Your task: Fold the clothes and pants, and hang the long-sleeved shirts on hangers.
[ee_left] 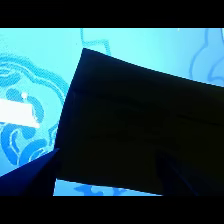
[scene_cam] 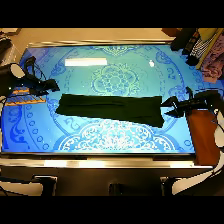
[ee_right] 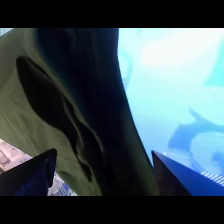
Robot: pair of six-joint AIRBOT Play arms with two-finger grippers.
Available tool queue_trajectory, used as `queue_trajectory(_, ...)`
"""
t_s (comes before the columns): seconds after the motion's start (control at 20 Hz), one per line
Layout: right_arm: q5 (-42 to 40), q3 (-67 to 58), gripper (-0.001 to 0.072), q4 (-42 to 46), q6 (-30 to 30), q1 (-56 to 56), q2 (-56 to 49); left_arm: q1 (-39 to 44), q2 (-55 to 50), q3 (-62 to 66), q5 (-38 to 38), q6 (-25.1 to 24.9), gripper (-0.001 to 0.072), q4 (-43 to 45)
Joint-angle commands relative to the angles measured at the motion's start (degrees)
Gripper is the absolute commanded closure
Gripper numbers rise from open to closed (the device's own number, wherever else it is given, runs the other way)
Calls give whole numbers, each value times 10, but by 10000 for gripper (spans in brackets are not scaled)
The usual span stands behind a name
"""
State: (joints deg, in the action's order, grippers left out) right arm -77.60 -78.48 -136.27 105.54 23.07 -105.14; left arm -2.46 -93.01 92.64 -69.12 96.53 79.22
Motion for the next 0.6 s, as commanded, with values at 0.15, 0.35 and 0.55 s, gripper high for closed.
queue_trajectory(0.15,22,-1,20,-13,15,-33,-29,0,1,1,-5,0,24,1)
queue_trajectory(0.35,18,-1,45,-6,14,-75,-29,0,1,1,-5,0,24,1)
queue_trajectory(0.55,38,-1,646,13,-1,-105,-25,0,1,1,-6,0,38,-18)
